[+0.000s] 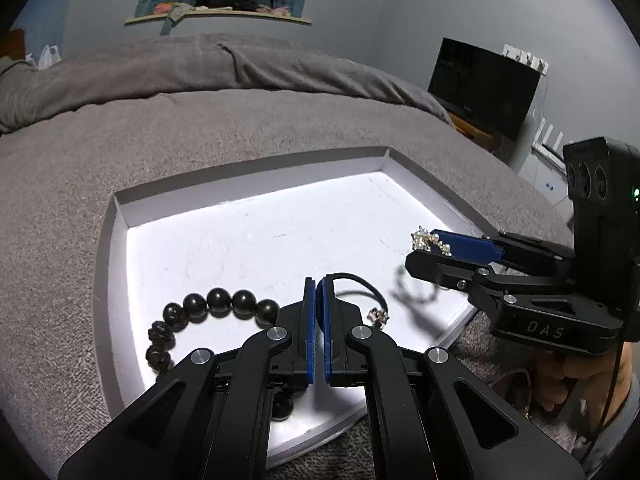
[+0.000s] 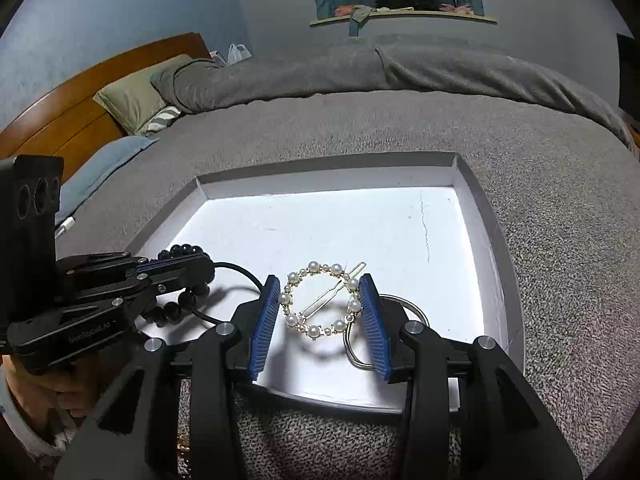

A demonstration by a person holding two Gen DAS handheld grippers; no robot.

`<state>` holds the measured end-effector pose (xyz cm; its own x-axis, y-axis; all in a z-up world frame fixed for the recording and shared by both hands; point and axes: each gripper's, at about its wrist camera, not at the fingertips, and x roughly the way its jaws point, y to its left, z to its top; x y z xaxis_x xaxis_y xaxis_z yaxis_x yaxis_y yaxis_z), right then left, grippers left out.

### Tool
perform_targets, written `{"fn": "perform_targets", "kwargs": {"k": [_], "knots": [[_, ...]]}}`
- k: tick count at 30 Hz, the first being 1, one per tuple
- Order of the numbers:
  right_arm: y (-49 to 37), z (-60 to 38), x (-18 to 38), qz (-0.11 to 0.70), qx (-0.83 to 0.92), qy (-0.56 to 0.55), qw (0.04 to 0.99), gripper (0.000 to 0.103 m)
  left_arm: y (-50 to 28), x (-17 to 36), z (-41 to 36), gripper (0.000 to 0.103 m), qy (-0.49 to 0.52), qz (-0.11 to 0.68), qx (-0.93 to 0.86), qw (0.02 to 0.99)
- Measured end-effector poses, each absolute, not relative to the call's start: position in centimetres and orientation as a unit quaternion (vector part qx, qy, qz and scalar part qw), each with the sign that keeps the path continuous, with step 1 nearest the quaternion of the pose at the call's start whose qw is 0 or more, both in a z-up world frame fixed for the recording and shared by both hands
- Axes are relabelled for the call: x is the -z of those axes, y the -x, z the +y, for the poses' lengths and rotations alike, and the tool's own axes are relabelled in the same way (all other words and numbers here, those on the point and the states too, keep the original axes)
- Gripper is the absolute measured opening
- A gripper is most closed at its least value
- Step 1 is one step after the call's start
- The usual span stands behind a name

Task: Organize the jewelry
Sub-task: 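Place the pearl clip in the box with the right tool while the left tool drops the hair tie there, then return both tools to the pile and grasp the silver wire ring with the left tool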

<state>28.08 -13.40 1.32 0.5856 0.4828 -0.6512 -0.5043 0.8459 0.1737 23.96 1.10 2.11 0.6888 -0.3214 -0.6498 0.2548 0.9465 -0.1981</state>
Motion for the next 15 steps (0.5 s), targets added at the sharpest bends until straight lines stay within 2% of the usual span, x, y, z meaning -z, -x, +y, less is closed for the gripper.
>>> {"fn": "perform_targets", "kwargs": {"k": [2,4,5,6,7,9,10,12,15], "knots": [[-28.0,-13.2,-1.3,0.361,-0.275,0.019,0.891,0.041,-23.9,-2.1,1.2,0.006,0.045,0.362,0.155,0.918],[-27.9,-13.2,-1.2,0.361,-0.274,0.023,0.891,0.044,-23.6,-2.1,1.2,0.022,0.044,0.360,0.152,0.919],[-27.9,-13.2,-1.3,0.360,-0.275,0.022,0.891,0.047,-23.5,-2.2,1.3,0.035,0.043,0.358,0.150,0.921],[-27.8,-13.3,-1.3,0.357,-0.276,0.020,0.892,0.055,-23.2,-2.2,1.3,0.043,0.043,0.354,0.149,0.922],[-27.6,-13.4,-1.5,0.351,-0.280,0.014,0.894,0.058,-23.1,-2.3,1.4,0.047,0.043,0.351,0.149,0.923],[-27.4,-14.0,-1.8,0.341,-0.283,0.008,0.897,0.059,-22.7,-2.5,1.4,0.062,0.044,0.346,0.149,0.925],[-27.3,-14.1,-2.0,0.336,-0.284,0.005,0.898,0.059,-22.5,-2.6,1.5,0.063,0.044,0.340,0.150,0.927],[-26.9,-14.6,-2.3,0.325,-0.285,-0.003,0.902,0.060,-22.2,-2.7,1.6,0.073,0.046,0.333,0.150,0.930],[-26.3,-15.6,-3.0,0.302,-0.285,-0.017,0.909,0.071,-21.3,-3.1,1.9,0.079,0.052,0.317,0.151,0.935]]}}
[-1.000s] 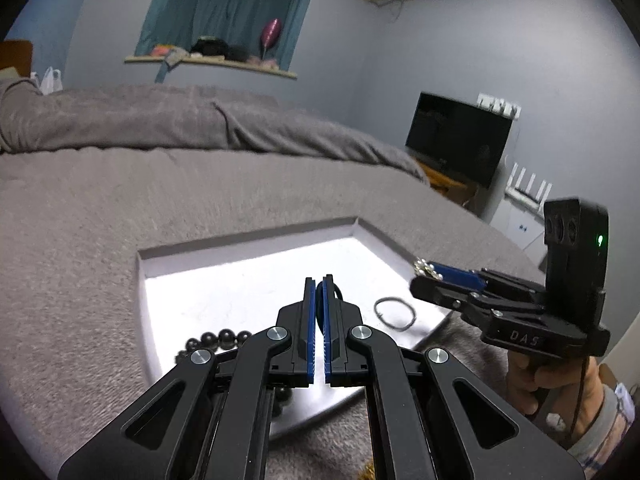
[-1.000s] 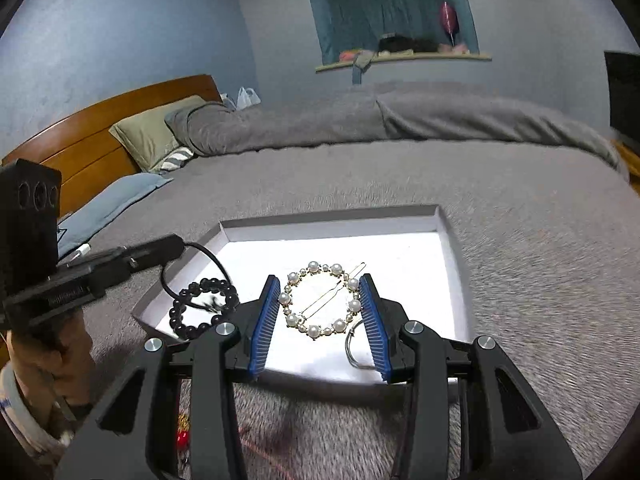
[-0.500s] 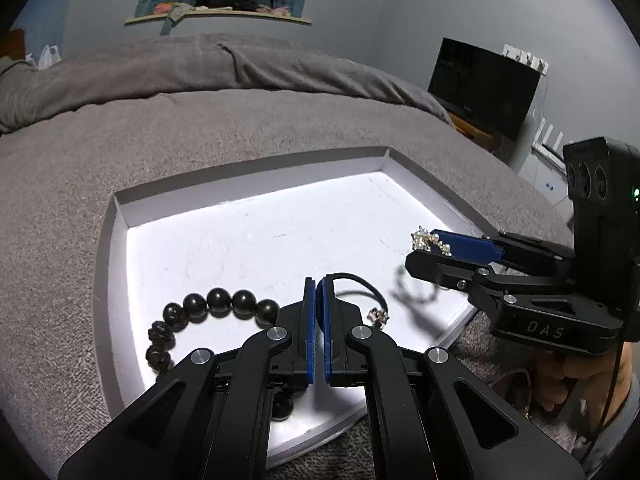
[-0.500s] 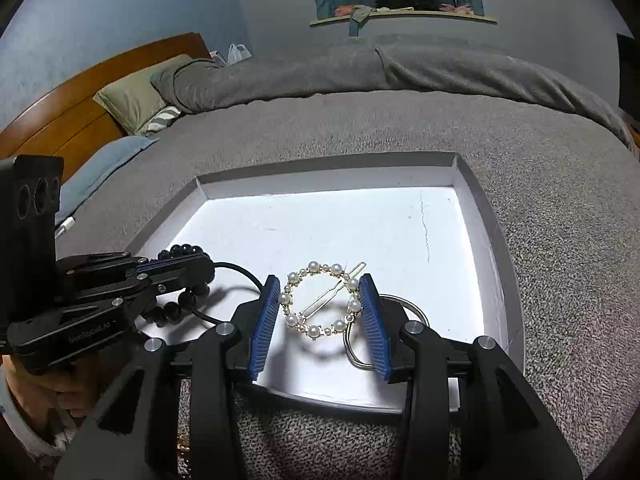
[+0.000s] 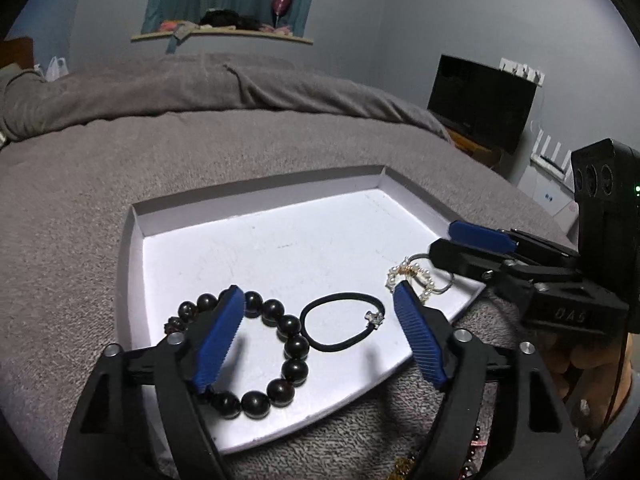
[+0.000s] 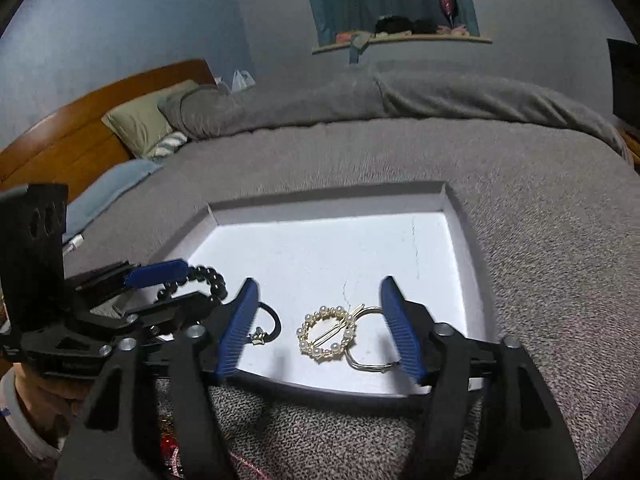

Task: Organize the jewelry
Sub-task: 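Return both tools to the pile and grasp the silver wire ring with the left tool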

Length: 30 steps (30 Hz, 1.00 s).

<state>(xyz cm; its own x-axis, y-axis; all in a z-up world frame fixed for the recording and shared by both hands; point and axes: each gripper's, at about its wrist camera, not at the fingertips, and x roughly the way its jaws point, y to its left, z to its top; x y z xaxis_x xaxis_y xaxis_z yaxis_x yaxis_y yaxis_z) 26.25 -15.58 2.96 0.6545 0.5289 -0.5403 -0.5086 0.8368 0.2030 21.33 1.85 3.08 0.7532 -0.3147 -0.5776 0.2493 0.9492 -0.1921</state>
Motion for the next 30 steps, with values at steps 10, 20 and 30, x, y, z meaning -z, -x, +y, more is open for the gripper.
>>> {"fn": "perform_targets", "kwargs": {"k": [10,20,30], "knots": [[-23.6,-20.0,-4.5,0.234,-0.258,-0.081,0.934,0.079,-17.9,-3.6,2.0,0.084,0.037,0.274,0.148,0.950],[-20.6,-23.4,-4.2,0.234,-0.231,-0.089,0.940,0.080,-14.1,-2.6,3.1,0.085,0.038,0.269,0.140,0.952],[-17.7,-25.5,-3.2,0.242,-0.213,-0.083,0.943,0.082,-10.9,-3.9,4.8,0.085,0.058,0.200,0.135,0.969]]}}
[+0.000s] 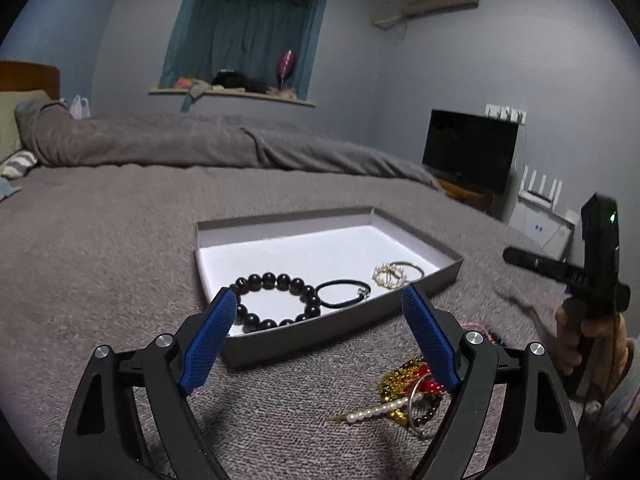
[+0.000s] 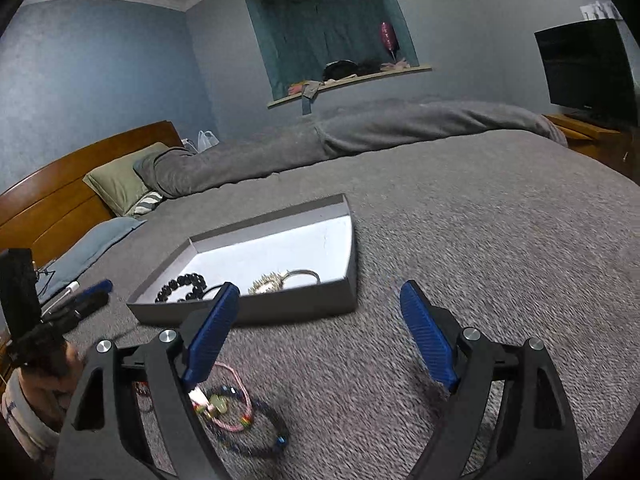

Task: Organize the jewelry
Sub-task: 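Return both tools to the pile and grasp the silver wire ring with the left tool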

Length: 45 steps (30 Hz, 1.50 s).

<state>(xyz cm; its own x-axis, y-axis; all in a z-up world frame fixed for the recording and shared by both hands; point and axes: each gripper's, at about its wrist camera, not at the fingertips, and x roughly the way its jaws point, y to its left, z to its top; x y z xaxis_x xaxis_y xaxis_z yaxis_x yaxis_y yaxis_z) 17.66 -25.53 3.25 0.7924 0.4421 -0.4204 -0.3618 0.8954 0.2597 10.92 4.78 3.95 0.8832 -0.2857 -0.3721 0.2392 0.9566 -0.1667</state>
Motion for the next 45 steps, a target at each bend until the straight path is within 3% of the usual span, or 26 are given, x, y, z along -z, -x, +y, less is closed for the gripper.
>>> {"fn": "perform_targets", "kwargs": {"k": [11,25,28,33,45], "knots": [[-16.9,-25.4,-1.9,0.273,-0.218,-0.065,0.935,0.083,-7.6,-3.3,3.0,0.085,0.024,0.216,0.175,0.960],[-17.9,-25.2,-1.3,0.298,-0.212,-0.068,0.928,0.085,-7.1,-0.7,-4.7,0.084,-0.150,0.278,0.216,0.924],[-17.9,-25.1,-1.2,0.301,-0.212,-0.066,0.927,0.085,-8.2,0.1,-5.1,0.075,-0.155,0.308,0.207,0.916],[-17.9,-25.0,-1.3,0.301,-0.215,-0.065,0.927,0.085,-8.9,0.3,-4.1,0.049,-0.134,0.324,0.202,0.915],[-17.3,-23.1,-1.2,0.315,-0.262,-0.032,0.912,0.085,-8.7,-1.4,-0.9,0.047,-0.059,0.295,0.208,0.931]]}}
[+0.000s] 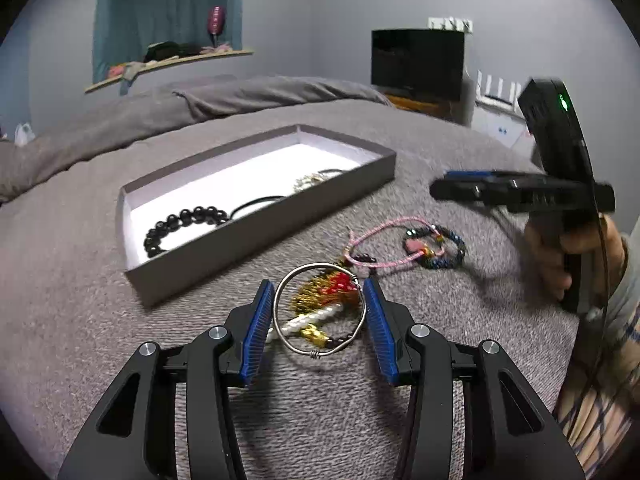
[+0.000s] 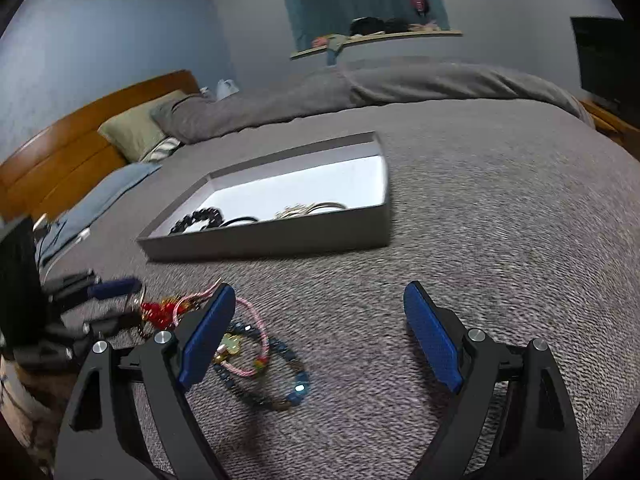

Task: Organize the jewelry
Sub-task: 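Return both tools to the pile and grasp the silver wire ring with the left tool, then grasp a pink cord bracelet with the right tool while the left tool carries the ring to the box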

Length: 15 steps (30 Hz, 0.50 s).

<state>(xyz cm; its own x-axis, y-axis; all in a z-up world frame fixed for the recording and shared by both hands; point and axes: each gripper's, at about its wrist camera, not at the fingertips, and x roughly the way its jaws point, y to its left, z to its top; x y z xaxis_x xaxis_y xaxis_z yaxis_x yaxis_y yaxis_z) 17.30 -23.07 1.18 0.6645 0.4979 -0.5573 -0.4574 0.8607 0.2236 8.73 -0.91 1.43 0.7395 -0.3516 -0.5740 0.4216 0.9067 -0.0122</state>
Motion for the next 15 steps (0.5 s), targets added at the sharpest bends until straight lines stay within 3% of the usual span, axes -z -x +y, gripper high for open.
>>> {"fn": "perform_targets", "kwargs": {"k": [2,7,15], "knots": [[-17.1,-22.5,-1.2,0.316,-0.269,-0.019,0.910,0.082,-8.9,-1.6,-0.5,0.047,-0.054,0.293,0.202,0.933],[-16.9,-21.3,-0.9,0.321,-0.278,0.005,0.905,0.060,-9.3,-1.8,0.5,0.047,-0.037,0.295,0.188,0.936],[-17.7,-18.7,-0.2,0.353,-0.293,0.050,0.887,0.042,-9.7,-1.4,0.9,0.048,-0.025,0.306,0.184,0.934]]}}
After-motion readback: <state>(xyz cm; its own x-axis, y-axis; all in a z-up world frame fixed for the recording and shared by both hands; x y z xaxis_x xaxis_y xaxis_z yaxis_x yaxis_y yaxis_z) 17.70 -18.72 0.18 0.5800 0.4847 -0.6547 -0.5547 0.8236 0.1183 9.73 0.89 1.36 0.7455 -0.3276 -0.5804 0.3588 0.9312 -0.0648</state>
